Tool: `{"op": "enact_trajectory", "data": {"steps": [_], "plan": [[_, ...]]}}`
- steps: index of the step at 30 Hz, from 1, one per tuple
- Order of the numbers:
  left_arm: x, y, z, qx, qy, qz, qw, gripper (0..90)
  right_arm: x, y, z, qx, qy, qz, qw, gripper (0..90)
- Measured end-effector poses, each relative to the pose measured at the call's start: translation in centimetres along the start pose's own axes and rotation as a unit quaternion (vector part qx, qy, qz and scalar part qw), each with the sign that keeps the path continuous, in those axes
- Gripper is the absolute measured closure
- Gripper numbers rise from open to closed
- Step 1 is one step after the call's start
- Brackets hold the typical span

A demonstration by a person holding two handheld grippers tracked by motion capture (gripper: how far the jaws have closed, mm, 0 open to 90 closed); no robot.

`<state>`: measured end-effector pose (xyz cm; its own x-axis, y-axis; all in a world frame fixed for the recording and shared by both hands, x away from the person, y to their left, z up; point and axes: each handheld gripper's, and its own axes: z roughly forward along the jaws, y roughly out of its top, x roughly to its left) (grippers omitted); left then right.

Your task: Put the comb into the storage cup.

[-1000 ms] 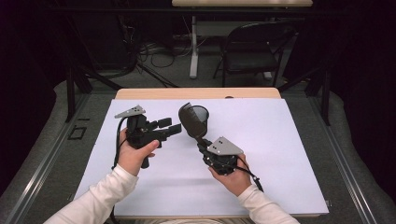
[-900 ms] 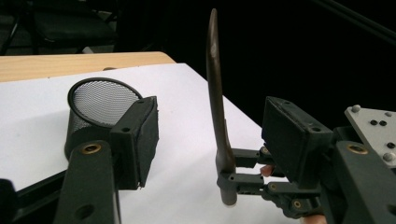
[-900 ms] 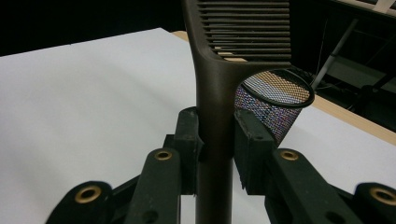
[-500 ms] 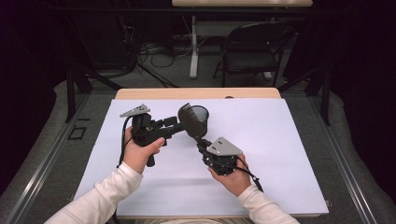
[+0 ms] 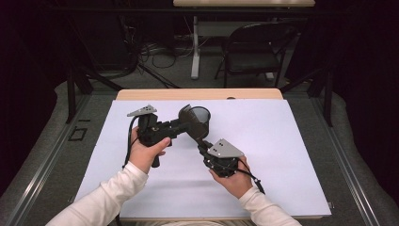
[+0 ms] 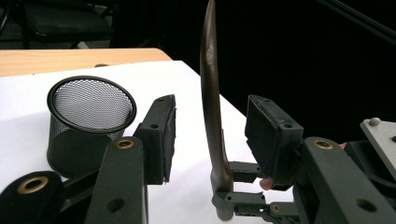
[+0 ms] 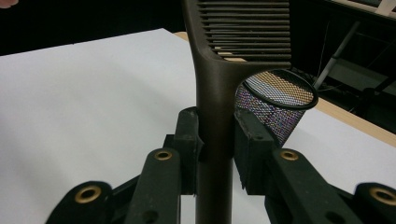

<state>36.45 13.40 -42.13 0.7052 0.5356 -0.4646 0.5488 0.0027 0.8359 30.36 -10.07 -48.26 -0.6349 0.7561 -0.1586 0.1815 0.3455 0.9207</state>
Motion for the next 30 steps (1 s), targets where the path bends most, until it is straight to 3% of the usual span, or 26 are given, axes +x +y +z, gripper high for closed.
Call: {"op": "enact_trajectory", "data": {"steps": [7,30], "plan": [[0.1,-0.1,0.6,0.013,-0.022,-0.019,0.9995,56.7,0.1,0.0,0.0,-0.002,0.0,-0.001,1.0,72.7],[0.2,-0.2,1.6,0.023,-0.023,-0.037,0.9988,68.0,0.3,0.0,0.0,-0.002,0.003,-0.003,1.0,72.7]]}}
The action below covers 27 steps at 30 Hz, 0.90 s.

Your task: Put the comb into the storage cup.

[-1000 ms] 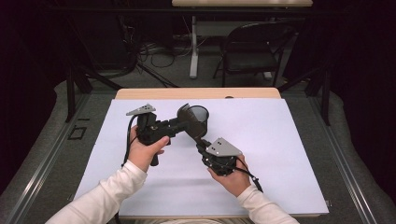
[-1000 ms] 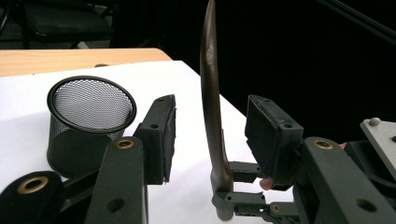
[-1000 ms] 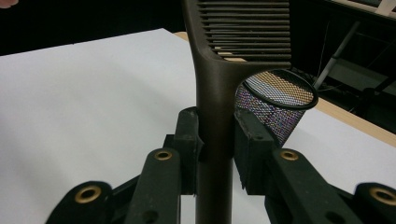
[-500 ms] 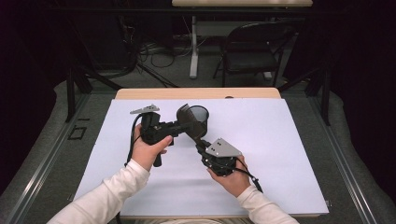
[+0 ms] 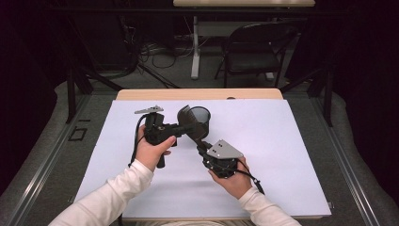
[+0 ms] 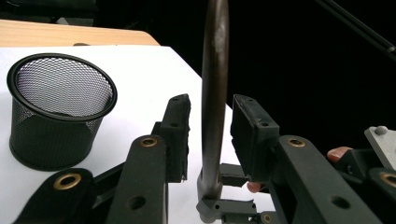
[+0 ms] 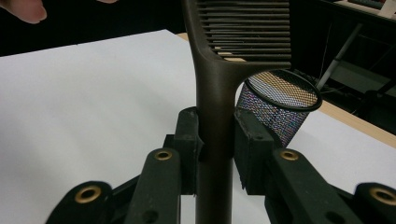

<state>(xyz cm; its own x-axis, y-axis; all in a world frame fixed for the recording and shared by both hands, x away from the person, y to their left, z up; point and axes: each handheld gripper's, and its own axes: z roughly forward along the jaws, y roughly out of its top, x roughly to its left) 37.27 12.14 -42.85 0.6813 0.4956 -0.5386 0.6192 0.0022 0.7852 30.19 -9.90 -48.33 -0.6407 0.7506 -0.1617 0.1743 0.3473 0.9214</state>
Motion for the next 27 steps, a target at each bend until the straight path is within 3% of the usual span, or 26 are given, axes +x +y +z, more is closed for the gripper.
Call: {"op": "enact_trajectory", "data": {"steps": [27], "plan": [[-0.09,0.11,0.35,-0.021,0.005,-0.008,0.9997,79.4,0.31,-0.14,0.12,0.003,0.007,-0.002,1.0,72.7]]}}
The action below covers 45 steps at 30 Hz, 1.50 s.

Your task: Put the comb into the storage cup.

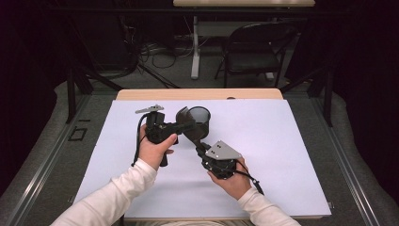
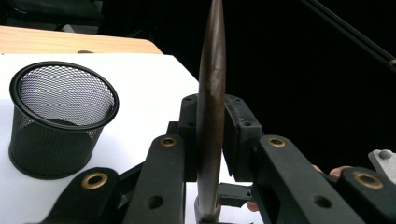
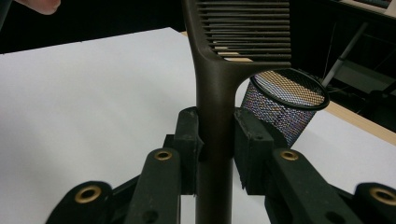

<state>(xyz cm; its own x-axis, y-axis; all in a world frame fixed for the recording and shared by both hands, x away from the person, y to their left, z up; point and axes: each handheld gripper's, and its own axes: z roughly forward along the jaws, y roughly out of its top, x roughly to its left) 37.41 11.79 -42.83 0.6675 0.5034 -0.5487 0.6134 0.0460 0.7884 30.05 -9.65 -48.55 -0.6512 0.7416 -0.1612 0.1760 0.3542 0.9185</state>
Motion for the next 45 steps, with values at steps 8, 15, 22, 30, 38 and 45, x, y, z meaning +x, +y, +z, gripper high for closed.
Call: {"op": "enact_trajectory", "data": {"steps": [8,15,22,30,38,45], "plan": [[0.16,-0.08,0.02,-0.003,0.001,-0.006,1.0,83.4,-0.01,-0.02,0.01,0.0,0.001,0.0,1.0,72.7],[0.24,-0.2,0.07,-0.003,-0.001,-0.01,0.9999,84.7,-0.02,-0.1,0.07,0.002,0.003,0.002,1.0,72.7],[0.29,-0.3,0.07,-0.001,0.0,-0.008,1.0,85.4,-0.02,-0.16,0.13,0.005,0.007,0.004,1.0,72.6],[0.26,-0.41,0.08,-0.002,0.003,-0.012,0.9999,85.8,-0.01,-0.23,0.18,0.007,0.008,0.004,0.9999,72.7],[0.21,-0.44,0.09,-0.005,0.003,-0.013,0.9999,85.8,-0.01,-0.24,0.15,0.004,0.006,0.004,1.0,72.6],[0.01,-0.49,0.04,-0.009,0.007,-0.013,0.9999,86.0,0.01,-0.24,0.14,0.002,0.006,0.004,1.0,72.5]]}}
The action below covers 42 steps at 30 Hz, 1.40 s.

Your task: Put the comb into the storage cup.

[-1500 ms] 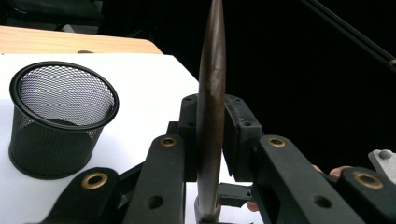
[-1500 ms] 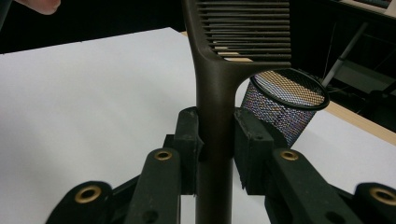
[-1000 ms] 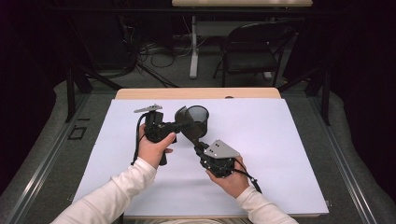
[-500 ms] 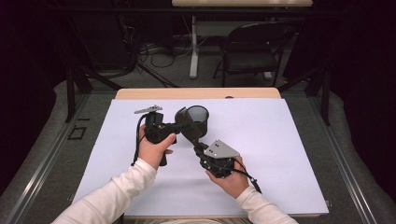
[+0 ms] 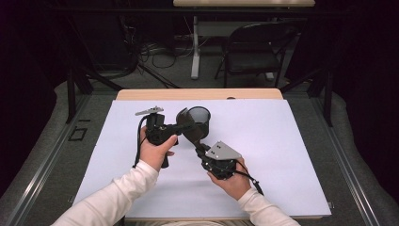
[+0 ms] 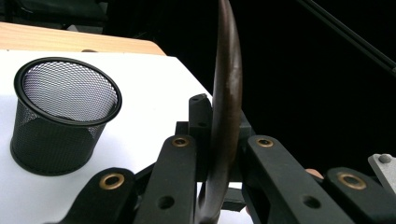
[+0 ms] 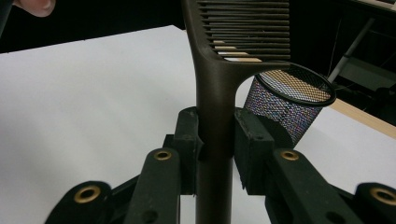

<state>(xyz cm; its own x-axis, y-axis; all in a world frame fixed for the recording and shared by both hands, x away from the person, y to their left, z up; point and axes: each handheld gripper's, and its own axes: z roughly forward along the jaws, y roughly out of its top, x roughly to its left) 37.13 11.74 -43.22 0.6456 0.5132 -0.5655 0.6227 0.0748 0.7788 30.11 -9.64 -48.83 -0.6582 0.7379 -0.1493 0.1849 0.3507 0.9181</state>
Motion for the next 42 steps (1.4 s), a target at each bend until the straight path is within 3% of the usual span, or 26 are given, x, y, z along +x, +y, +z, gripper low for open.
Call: {"op": "enact_trajectory", "data": {"steps": [22,42], "plan": [[0.18,0.02,0.25,0.0,-0.002,-0.01,1.0,86.1,-0.17,-0.01,0.05,0.002,-0.003,0.007,1.0,71.8],[0.24,0.0,0.37,0.002,0.0,-0.011,0.9999,86.1,-0.53,0.09,0.04,0.002,0.01,0.026,0.9996,62.7]]}}
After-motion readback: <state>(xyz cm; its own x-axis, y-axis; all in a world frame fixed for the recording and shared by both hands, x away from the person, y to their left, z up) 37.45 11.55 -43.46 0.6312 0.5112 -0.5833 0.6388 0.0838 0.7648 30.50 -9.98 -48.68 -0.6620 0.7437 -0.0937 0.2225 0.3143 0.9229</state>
